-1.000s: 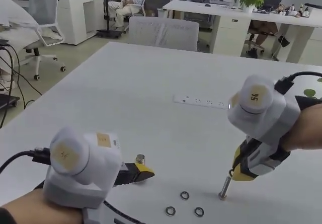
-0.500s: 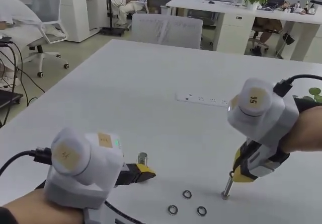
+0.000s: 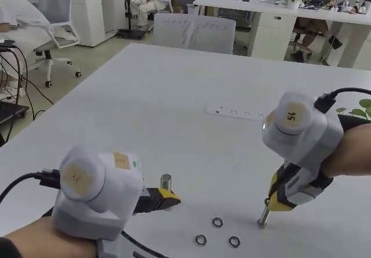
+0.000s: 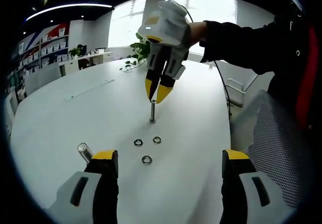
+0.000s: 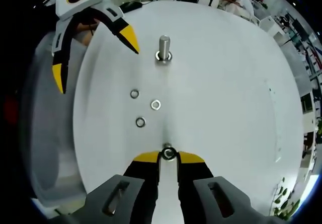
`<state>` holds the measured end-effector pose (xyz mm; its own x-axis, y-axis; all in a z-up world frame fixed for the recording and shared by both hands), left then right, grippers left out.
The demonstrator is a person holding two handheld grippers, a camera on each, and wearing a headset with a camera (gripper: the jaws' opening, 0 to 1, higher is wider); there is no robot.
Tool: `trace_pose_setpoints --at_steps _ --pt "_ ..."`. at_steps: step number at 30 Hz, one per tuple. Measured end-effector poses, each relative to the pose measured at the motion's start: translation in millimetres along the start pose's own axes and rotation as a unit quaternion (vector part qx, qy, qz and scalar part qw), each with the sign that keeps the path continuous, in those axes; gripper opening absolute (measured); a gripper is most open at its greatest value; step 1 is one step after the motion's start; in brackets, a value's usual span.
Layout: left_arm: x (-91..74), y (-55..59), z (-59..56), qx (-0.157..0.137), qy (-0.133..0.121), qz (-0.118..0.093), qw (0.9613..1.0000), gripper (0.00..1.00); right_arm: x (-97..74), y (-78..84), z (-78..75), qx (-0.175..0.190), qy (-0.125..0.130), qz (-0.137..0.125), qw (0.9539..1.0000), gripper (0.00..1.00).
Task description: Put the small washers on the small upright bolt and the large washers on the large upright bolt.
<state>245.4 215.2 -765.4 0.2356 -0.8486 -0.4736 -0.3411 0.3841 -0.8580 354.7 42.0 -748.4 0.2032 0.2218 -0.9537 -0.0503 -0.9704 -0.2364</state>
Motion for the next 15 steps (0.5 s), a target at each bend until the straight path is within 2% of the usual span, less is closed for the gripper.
trace_pose_setpoints --at_steps 15 --pt "-0.9 1.5 1.7 -0.003 -0.002 0.001 1.0000 0.85 6.3 2.1 -0.3 0.002 -0.006 0.001 1.0000 0.13"
Point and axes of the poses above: the centre of the closed fingertips' face, and the gripper's own axes: x roughly forward along the fingers, z roughly to its left, y roughly out of its underside, the point moved 7 cm from there along -x, roughly backward along the fingers, and after that the axes turned 7 degrees about y, right-handed, at the moved point
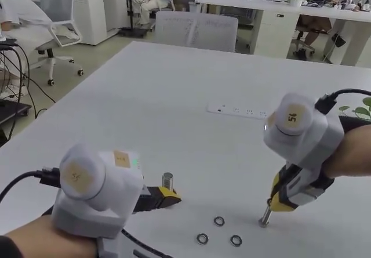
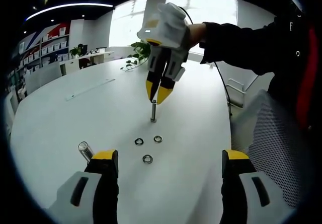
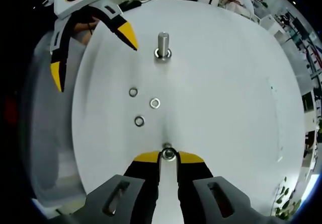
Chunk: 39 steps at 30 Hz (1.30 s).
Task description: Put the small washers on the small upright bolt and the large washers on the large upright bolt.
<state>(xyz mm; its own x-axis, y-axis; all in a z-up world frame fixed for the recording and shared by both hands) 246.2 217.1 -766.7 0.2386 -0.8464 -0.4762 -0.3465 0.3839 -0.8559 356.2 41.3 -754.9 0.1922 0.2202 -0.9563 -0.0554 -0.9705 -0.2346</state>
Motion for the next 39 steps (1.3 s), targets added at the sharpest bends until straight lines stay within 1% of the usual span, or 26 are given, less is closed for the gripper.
trace_pose_setpoints --at_steps 12,23,30,36,39 --pt "0.2 0.8 0.6 -0.002 -0.001 0.001 1.0000 0.84 11.9 4.1 0.7 0.005 -0.006 0.002 1.0000 0.13" --pt "1.2 1.8 0.7 -0.004 -0.002 0.003 1.0000 0.84 32.7 10.2 3.9 0.013 -0.012 0.004 0.9998 0.13" --pt "1.7 2.4 1.0 -0.005 -0.003 0.004 1.0000 0.84 42.7 12.6 4.9 0.016 -0.010 0.000 0.9998 0.13" --pt "2.3 3.1 1.5 -0.007 -0.003 0.005 1.0000 0.84 49.4 14.9 6.5 0.015 -0.011 0.001 0.9998 0.13" --pt "2.7 3.7 1.7 -0.007 -0.002 0.006 1.0000 0.84 49.4 14.7 6.6 0.014 -0.011 -0.001 0.9998 0.14"
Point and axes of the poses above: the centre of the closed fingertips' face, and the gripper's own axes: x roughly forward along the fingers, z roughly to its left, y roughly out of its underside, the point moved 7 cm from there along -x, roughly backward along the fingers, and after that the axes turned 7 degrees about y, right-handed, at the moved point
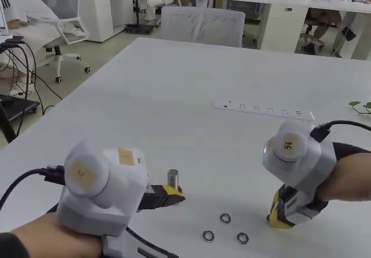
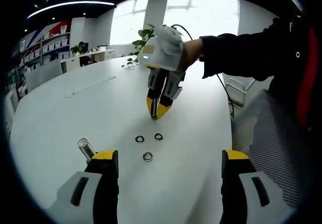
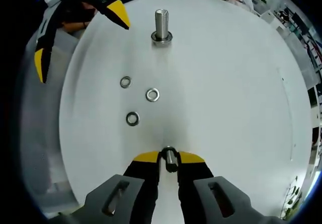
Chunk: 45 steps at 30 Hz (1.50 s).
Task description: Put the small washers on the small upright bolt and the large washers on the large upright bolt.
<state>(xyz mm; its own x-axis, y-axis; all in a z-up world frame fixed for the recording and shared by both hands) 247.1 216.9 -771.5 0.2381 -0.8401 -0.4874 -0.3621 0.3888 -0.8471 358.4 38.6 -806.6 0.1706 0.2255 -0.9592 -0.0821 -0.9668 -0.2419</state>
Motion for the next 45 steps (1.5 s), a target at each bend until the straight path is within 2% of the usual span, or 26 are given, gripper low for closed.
trace_pose_setpoints --at_steps 12,23,36,45 --pt "-0.3 -0.5 -0.9 0.002 0.001 -0.001 1.0000 0.84 0.7 1.3 0.9 0.006 -0.001 0.000 1.0000 0.17" --pt "-1.1 -0.9 -1.7 0.004 0.001 -0.002 1.0000 0.84 -4.5 12.6 4.6 0.026 0.002 0.003 0.9996 0.19" --pt "-2.6 -2.8 -1.6 0.007 -0.001 -0.007 0.9999 0.84 -7.6 19.0 27.7 0.039 -0.009 0.004 0.9992 0.19" --pt "-3.6 -4.5 -2.1 0.009 -0.002 -0.010 0.9999 0.84 -4.4 7.2 50.7 0.025 -0.025 0.001 0.9994 0.19"
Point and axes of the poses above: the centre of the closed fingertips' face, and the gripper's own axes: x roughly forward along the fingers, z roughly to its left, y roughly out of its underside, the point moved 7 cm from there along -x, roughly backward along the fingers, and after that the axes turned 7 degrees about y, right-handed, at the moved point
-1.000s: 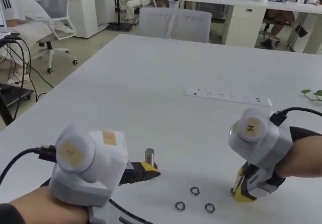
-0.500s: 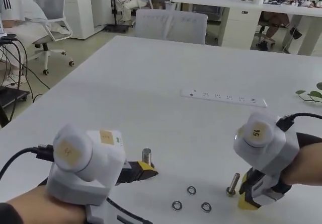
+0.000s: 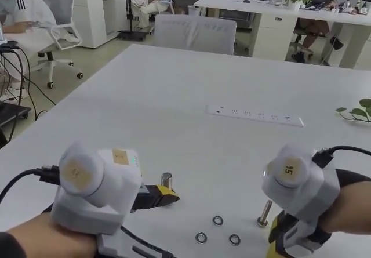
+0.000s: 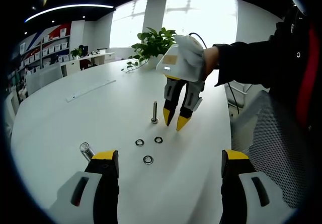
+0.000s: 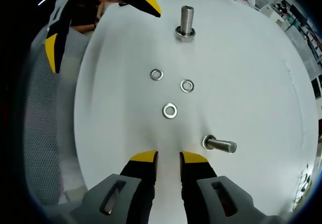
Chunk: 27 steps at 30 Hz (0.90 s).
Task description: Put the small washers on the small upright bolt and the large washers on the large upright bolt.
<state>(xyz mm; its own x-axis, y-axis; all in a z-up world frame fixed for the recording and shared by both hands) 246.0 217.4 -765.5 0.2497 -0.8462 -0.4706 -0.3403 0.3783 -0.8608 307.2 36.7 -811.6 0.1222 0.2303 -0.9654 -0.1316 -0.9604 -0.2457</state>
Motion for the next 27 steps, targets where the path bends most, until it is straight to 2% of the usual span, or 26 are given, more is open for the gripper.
trace_pose_setpoints --at_steps 8,27 --pt "-1.6 -2.1 -0.1 0.002 -0.002 -0.004 1.0000 0.84 1.4 -13.6 6.4 -0.019 -0.002 -0.003 0.9998 0.19" --pt "-5.0 -3.5 0.2 0.002 -0.007 -0.008 0.9999 0.83 10.1 -46.1 0.8 -0.052 0.002 0.000 0.9986 0.20"
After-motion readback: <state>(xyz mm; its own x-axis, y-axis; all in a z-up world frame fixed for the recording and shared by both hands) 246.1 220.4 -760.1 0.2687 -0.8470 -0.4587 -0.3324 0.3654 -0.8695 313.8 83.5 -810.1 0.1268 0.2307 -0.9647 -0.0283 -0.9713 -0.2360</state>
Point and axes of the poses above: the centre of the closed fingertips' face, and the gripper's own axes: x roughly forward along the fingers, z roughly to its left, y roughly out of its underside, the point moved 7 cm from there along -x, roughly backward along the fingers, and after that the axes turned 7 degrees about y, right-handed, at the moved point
